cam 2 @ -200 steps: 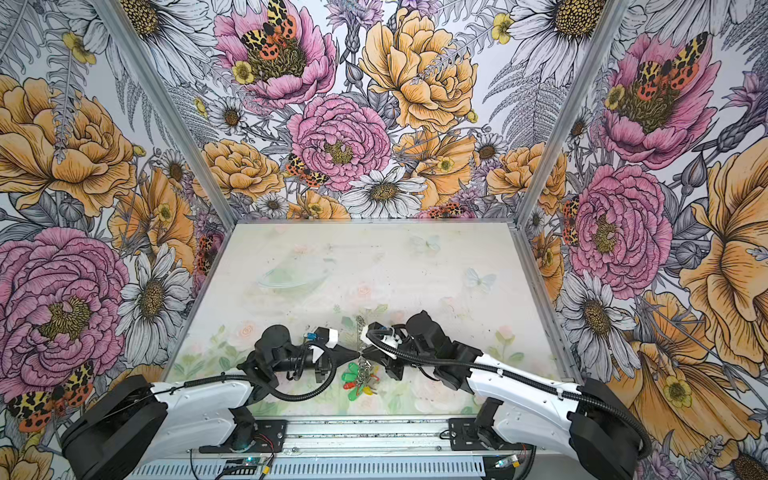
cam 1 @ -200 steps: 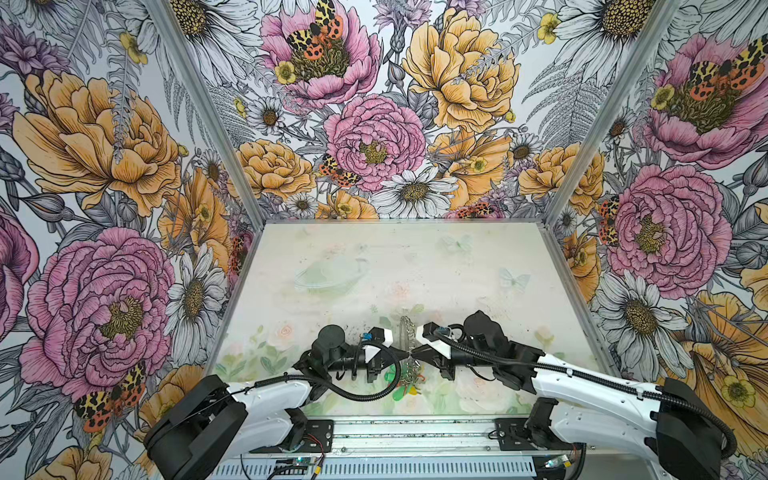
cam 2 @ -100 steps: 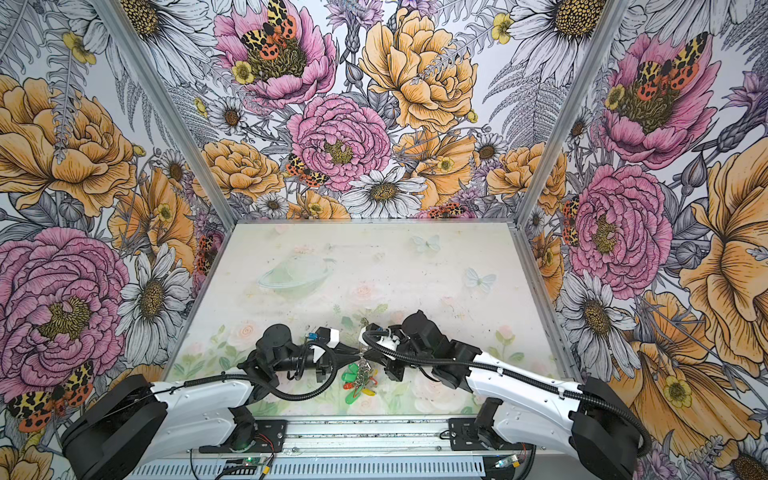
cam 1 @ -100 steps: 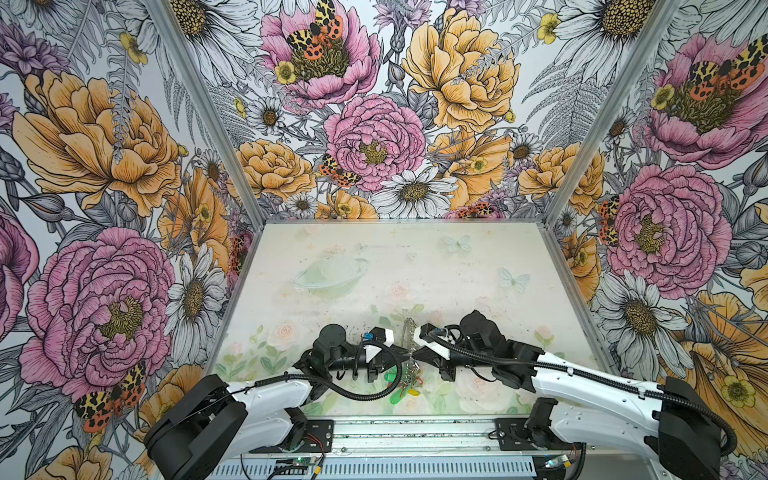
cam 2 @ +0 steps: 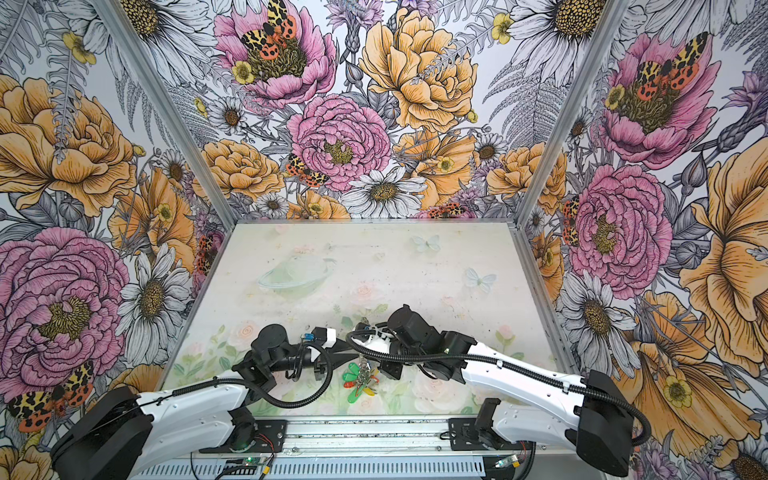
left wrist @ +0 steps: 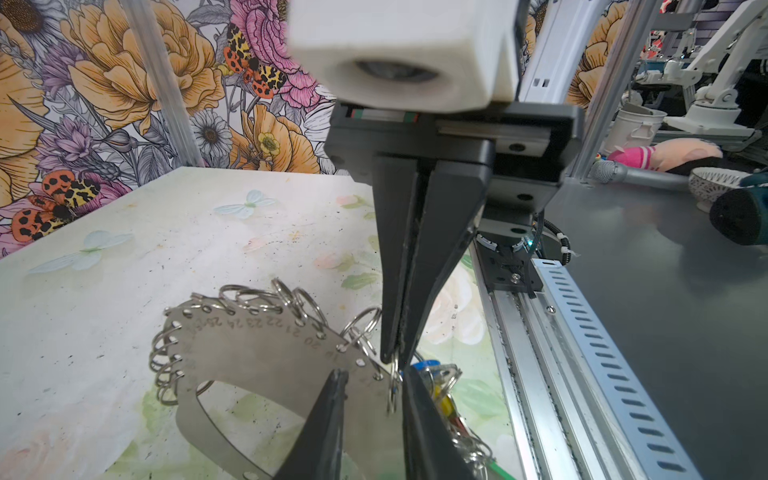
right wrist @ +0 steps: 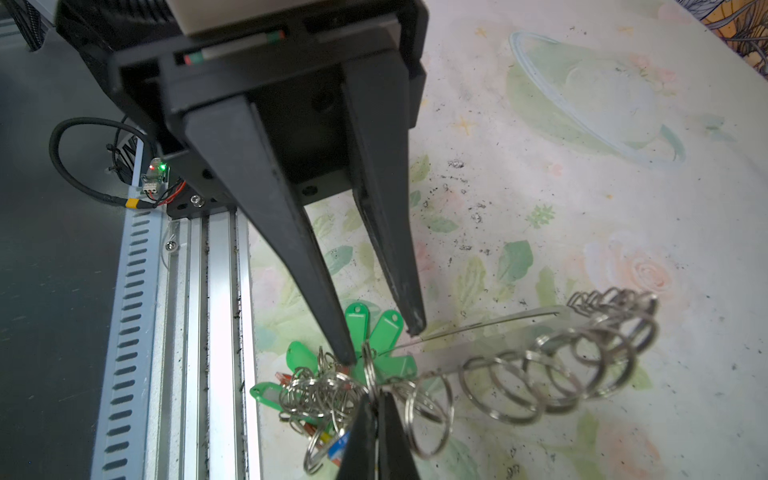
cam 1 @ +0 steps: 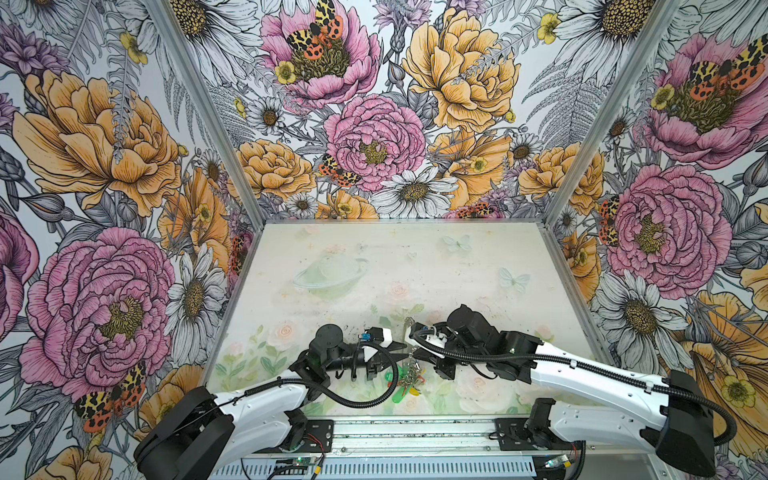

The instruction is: Put the keys on the keyring

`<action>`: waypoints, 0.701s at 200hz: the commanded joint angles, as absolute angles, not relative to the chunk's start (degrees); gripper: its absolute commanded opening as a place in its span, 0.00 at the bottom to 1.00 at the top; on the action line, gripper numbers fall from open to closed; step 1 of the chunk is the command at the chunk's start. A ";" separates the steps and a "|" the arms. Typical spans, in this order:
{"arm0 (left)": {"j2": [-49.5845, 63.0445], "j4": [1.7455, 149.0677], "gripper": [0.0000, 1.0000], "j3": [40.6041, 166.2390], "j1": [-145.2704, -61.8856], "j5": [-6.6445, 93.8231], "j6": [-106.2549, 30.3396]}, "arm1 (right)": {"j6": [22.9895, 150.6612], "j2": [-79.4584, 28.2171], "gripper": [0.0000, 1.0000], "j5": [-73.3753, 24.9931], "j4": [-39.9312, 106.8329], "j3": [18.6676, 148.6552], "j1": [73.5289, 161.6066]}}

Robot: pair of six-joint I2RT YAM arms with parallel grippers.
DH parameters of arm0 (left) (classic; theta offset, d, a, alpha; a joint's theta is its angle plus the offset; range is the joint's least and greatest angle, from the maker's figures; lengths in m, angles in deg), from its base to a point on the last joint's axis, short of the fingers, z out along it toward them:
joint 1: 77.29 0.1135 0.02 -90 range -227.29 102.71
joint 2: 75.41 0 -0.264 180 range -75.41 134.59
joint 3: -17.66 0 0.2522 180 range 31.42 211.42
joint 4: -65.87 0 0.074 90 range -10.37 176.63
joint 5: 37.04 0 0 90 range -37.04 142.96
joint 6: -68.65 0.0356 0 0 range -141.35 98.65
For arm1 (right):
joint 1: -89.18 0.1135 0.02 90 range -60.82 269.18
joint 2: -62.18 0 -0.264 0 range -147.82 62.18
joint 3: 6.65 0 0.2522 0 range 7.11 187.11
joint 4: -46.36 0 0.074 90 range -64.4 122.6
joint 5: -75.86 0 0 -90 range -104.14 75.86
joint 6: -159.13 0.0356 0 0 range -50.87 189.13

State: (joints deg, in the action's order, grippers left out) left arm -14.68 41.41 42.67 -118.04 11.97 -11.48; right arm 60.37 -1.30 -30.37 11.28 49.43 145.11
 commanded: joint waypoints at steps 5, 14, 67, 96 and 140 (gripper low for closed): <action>-13.80 41.99 0.23 44.24 -118.66 9.21 -10.45 | 59.29 -1.06 0.00 -30.31 11.65 52.44 145.67; -13.45 42.00 0.21 44.35 -118.71 8.65 -10.52 | 59.23 -1.22 0.00 -30.40 11.68 52.56 145.70; -10.95 41.92 0.27 45.31 -119.39 6.55 -10.73 | 59.41 -1.91 0.00 -31.13 13.58 52.38 145.79; -10.42 41.99 0.20 45.49 -119.48 6.04 -10.89 | 59.63 -1.90 0.00 -31.62 14.95 52.02 145.85; -9.96 42.01 0.09 45.91 -119.47 6.25 -10.97 | 59.99 -1.89 0.00 -32.21 16.60 51.34 145.84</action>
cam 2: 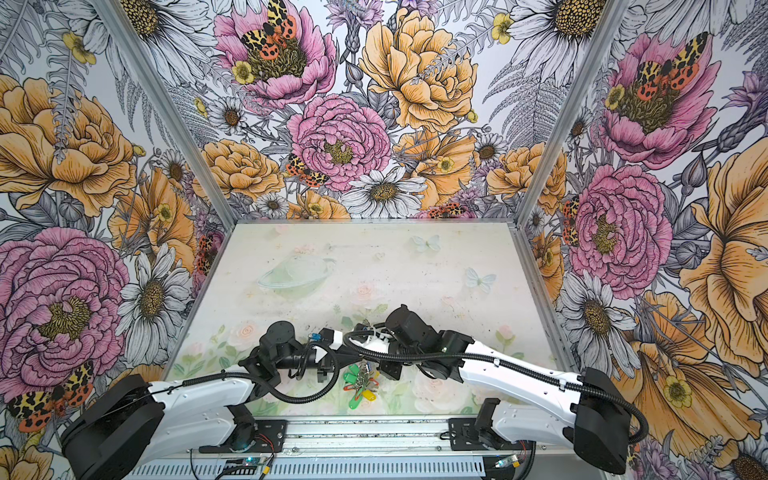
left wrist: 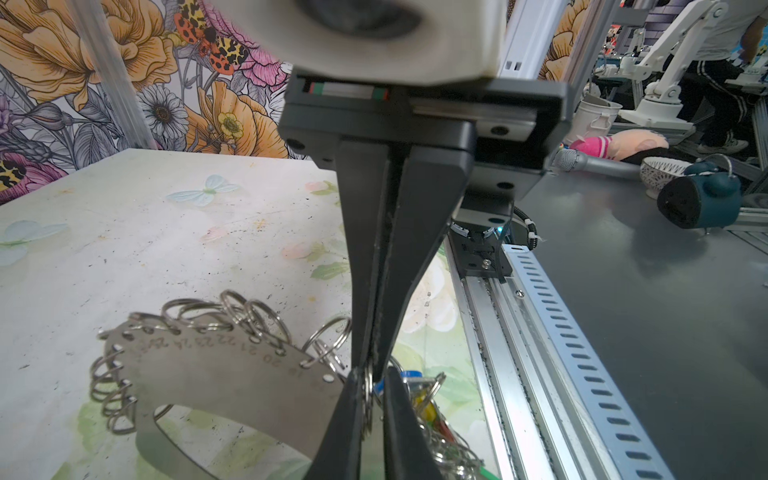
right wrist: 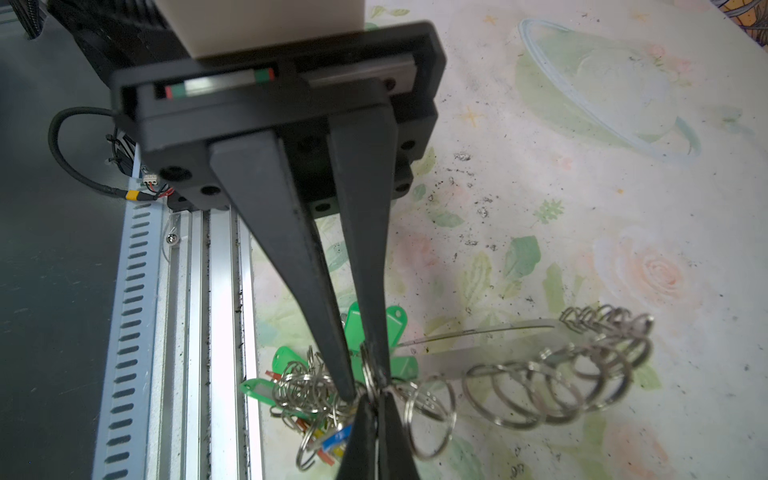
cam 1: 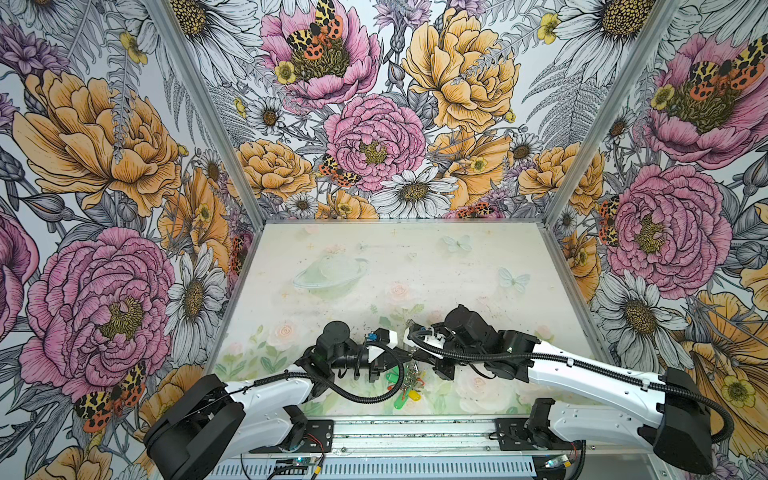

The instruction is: Put the keys on the keyring

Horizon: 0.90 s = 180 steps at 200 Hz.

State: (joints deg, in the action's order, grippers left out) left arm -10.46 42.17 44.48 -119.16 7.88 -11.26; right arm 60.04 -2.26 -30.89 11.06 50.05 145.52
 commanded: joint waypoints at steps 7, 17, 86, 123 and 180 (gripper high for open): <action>-9.98 42.01 0.06 45.94 -119.52 6.44 -11.02 | 59.99 -1.83 0.00 -31.94 16.78 51.30 145.80; -9.97 42.02 0.03 45.93 -119.48 6.95 -11.00 | 60.01 -1.74 0.00 -31.52 16.99 50.99 145.79; -11.83 39.63 0.00 44.75 -118.87 10.56 -12.43 | 61.15 1.44 0.21 -27.27 17.29 46.55 144.93; -12.53 38.23 0.00 44.25 -118.25 10.49 -13.21 | 61.84 0.02 0.24 -27.85 17.55 46.35 144.82; -13.11 37.71 0.00 43.75 -117.89 9.94 -13.70 | 62.17 -1.23 0.14 -25.30 17.89 46.09 144.12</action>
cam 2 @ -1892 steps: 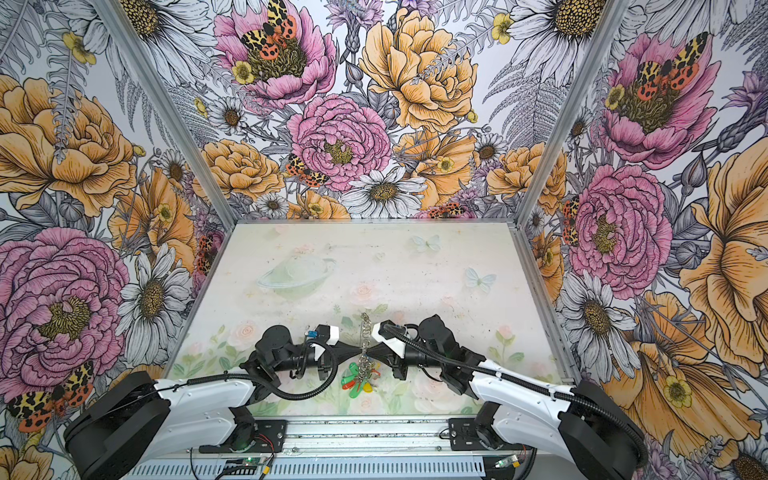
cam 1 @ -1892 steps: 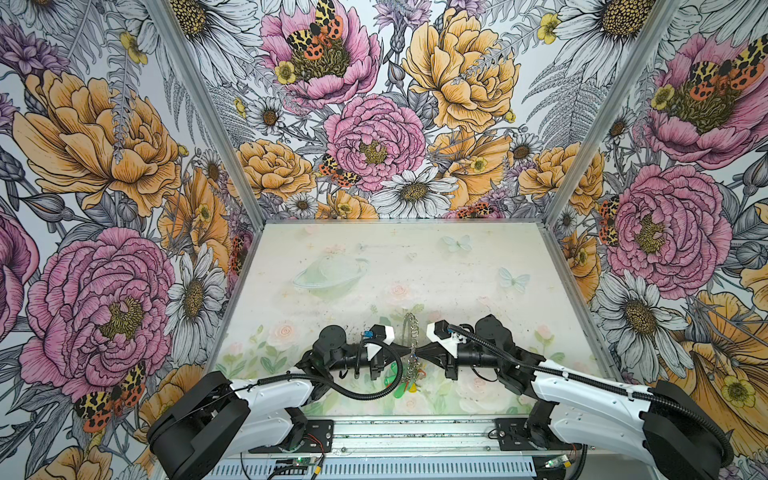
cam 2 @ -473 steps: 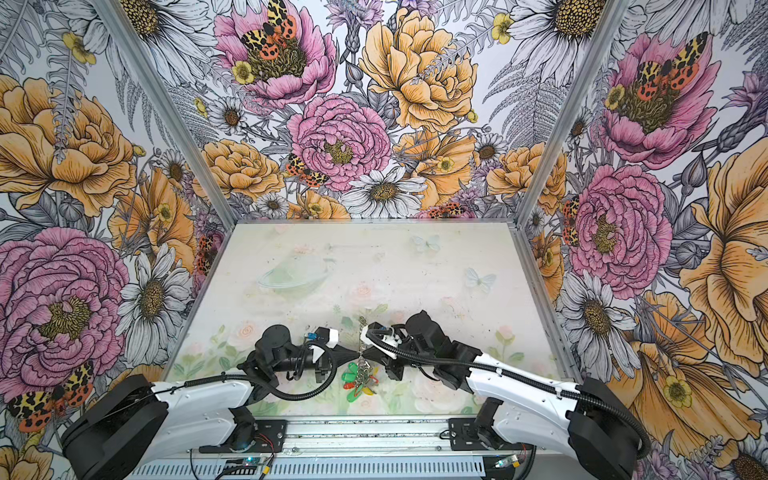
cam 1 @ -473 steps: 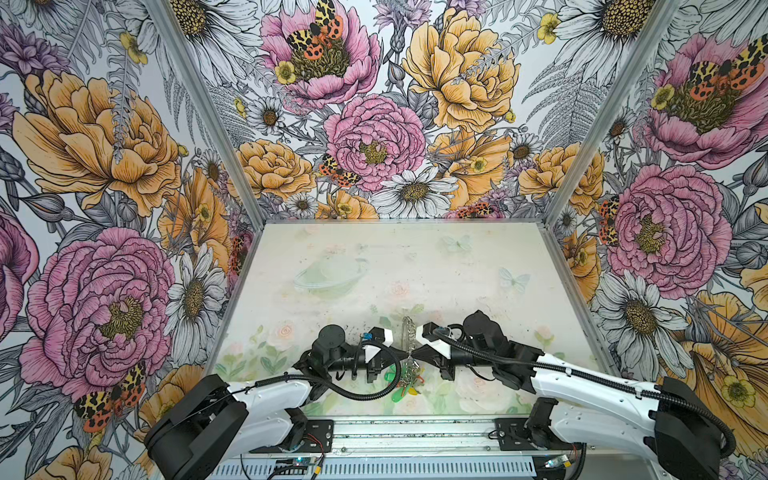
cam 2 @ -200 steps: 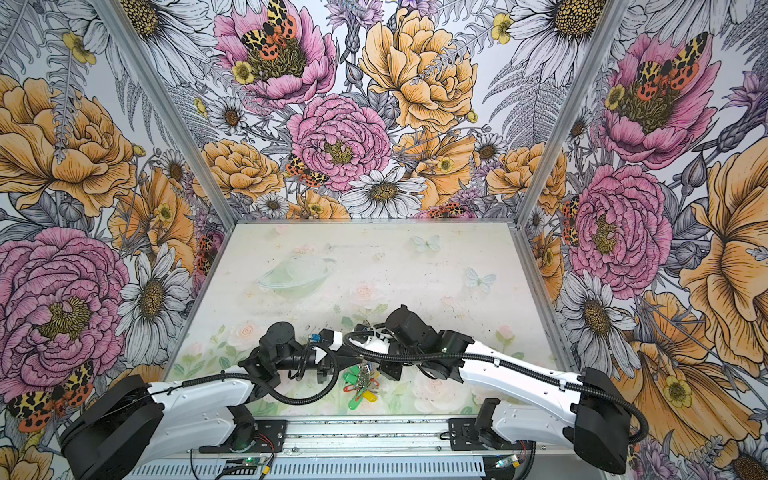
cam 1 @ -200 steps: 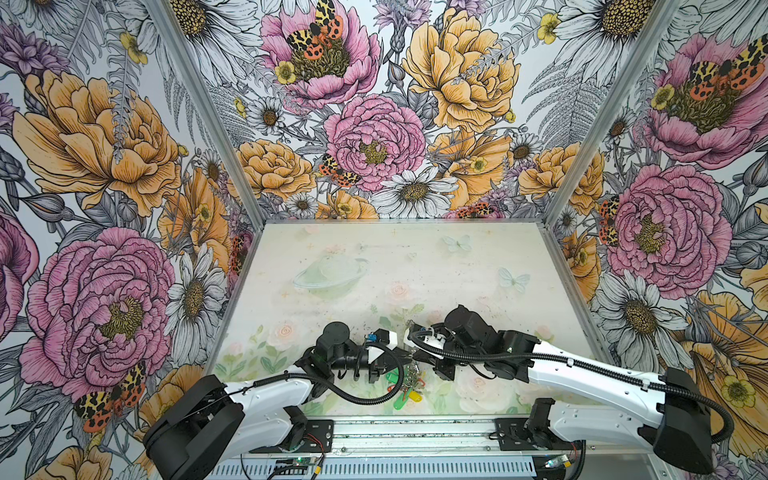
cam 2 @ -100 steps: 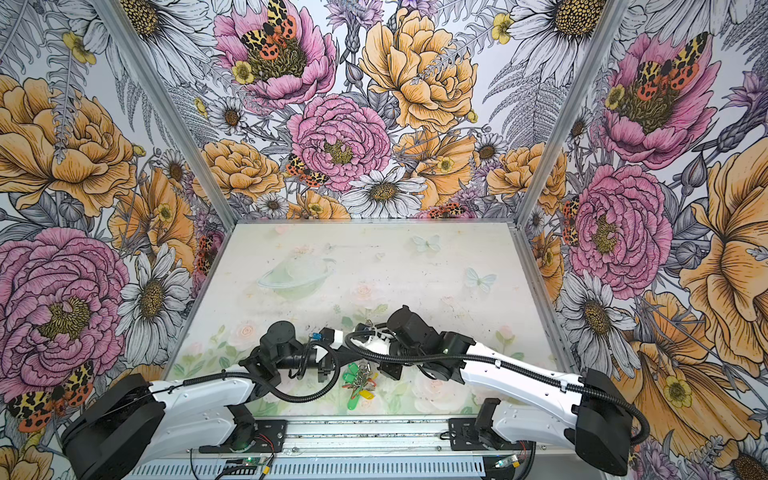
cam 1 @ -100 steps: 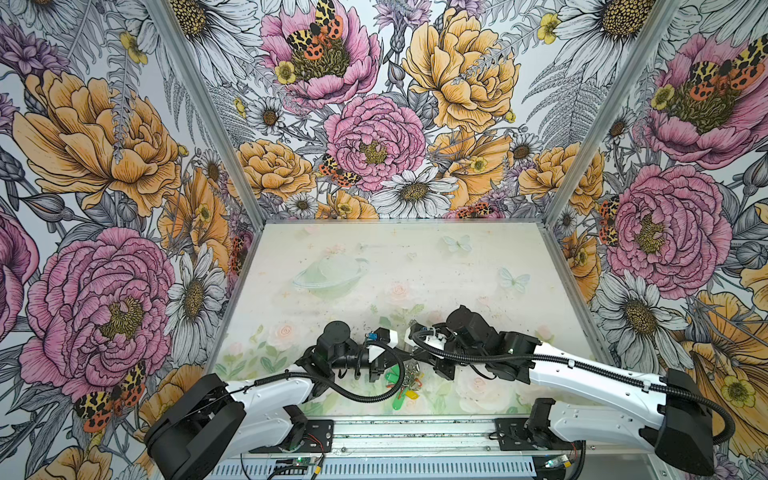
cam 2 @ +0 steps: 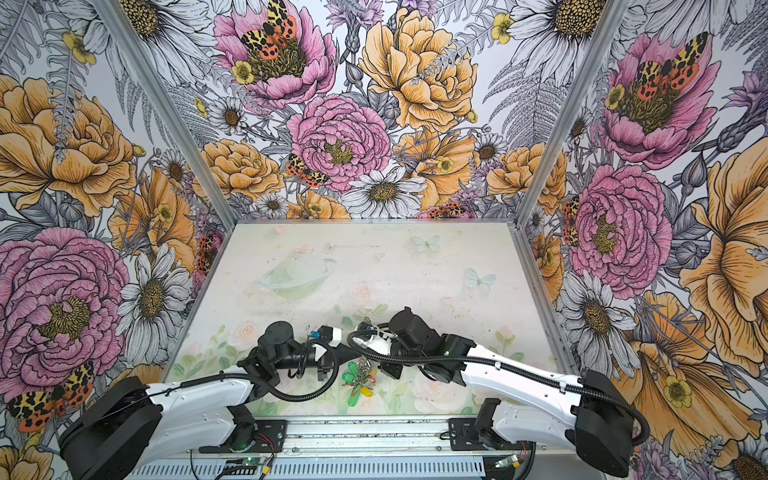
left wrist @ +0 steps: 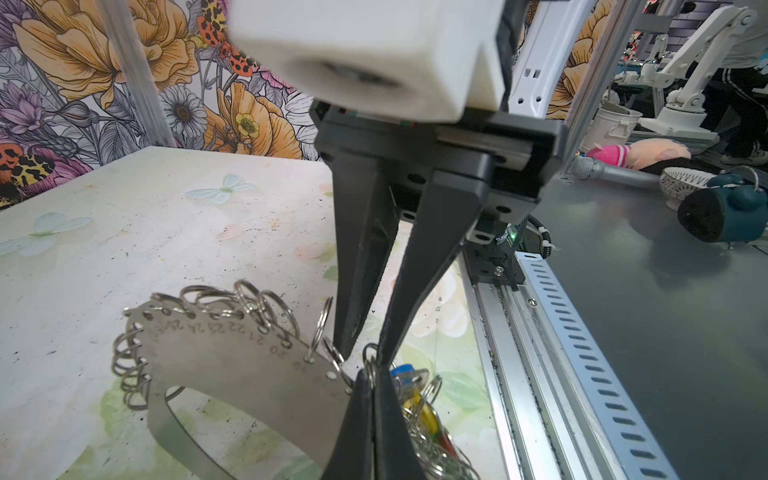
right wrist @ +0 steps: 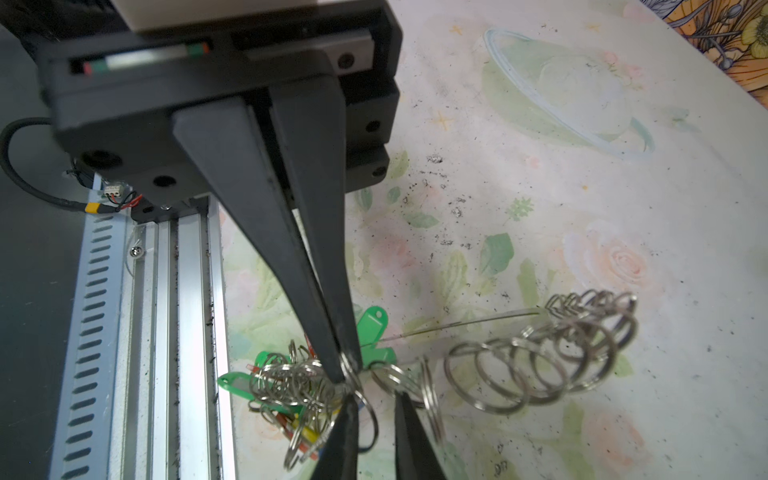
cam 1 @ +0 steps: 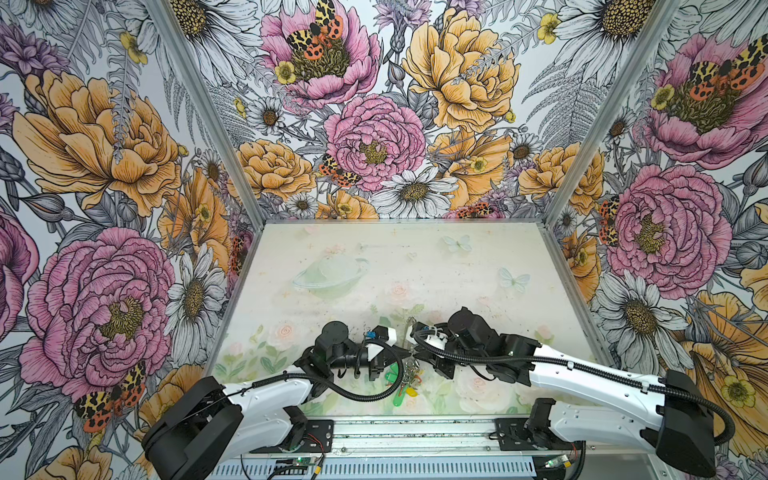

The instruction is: Put the keys on the keyring

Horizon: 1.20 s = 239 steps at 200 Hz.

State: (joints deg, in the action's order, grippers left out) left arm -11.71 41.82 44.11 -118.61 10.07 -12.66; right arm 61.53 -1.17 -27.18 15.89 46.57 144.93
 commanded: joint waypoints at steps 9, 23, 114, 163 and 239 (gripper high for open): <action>-13.17 37.63 0.00 43.74 -117.81 9.80 -13.70 | 62.31 -1.19 0.13 -25.30 17.92 45.96 143.89; -13.08 37.20 0.00 43.78 -117.81 9.71 -13.94 | 62.43 -1.40 0.13 -25.95 18.36 45.98 143.75; -9.87 26.43 0.00 42.82 -118.83 11.93 -18.82 | 64.72 -4.97 0.12 -31.02 25.83 44.80 144.40; -8.84 22.24 0.00 42.81 -121.51 17.53 -19.58 | 65.96 -4.97 0.12 -34.12 31.52 42.84 144.47; -9.61 21.56 0.00 42.50 -122.11 19.92 -19.99 | 65.63 -1.67 0.19 -32.84 35.57 39.31 144.56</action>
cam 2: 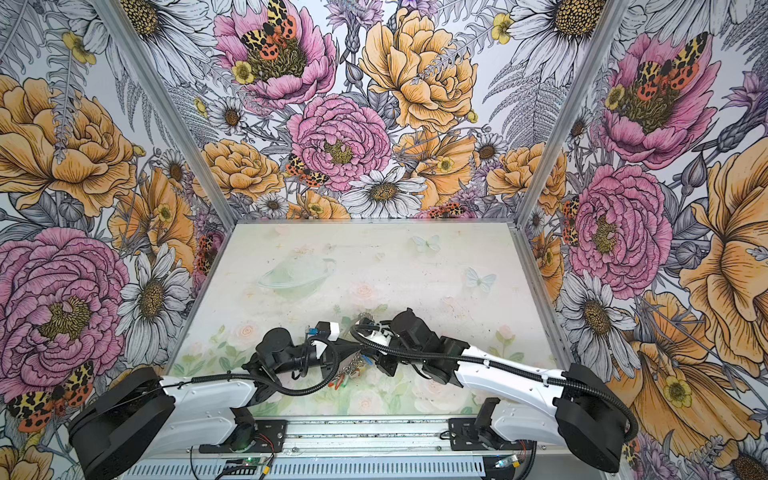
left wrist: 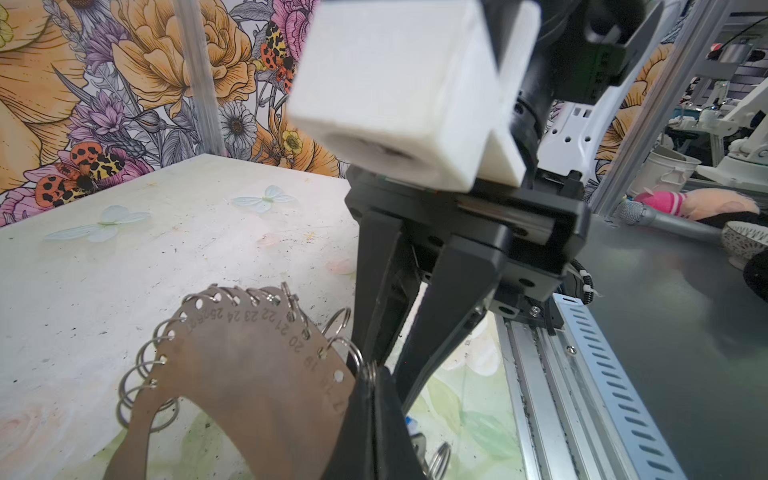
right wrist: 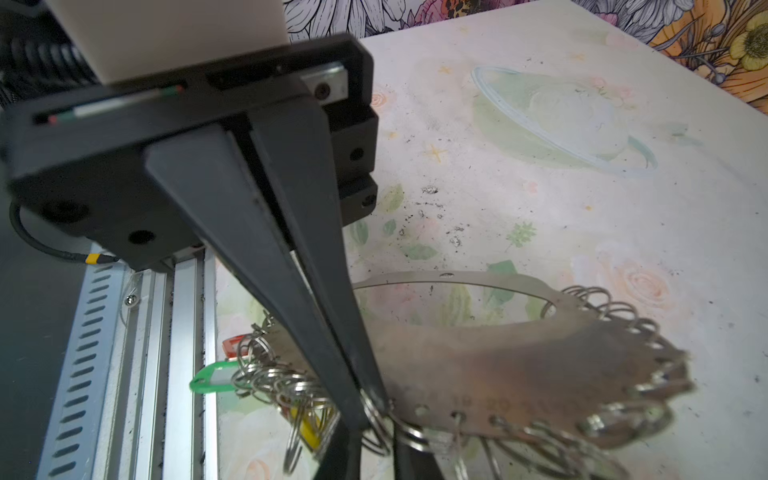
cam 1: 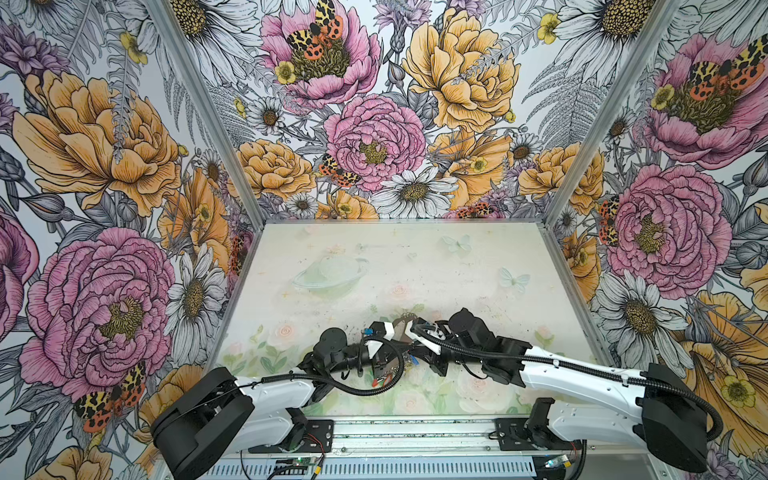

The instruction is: Put the keys on the keyring

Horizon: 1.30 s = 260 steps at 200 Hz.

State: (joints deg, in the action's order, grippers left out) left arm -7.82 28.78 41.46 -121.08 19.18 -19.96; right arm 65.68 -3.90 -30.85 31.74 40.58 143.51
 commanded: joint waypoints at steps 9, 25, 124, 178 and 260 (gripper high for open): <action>-10.28 23.15 0.00 42.46 -121.96 19.96 -19.32 | 65.09 -0.39 0.20 -31.53 34.67 38.87 144.63; -11.88 25.41 0.00 42.00 -121.58 19.99 -18.47 | 64.23 2.31 0.22 -28.75 32.04 38.45 144.50; -18.81 35.17 0.00 41.53 -118.95 15.81 -16.36 | 62.43 8.72 0.18 -30.98 31.59 37.36 144.12; -18.17 34.89 0.00 41.79 -118.95 14.08 -16.48 | 63.34 6.84 0.14 -37.31 36.24 37.21 144.36; -17.06 33.75 0.00 41.97 -118.95 10.75 -16.82 | 63.16 4.83 0.15 -31.40 35.24 38.13 144.21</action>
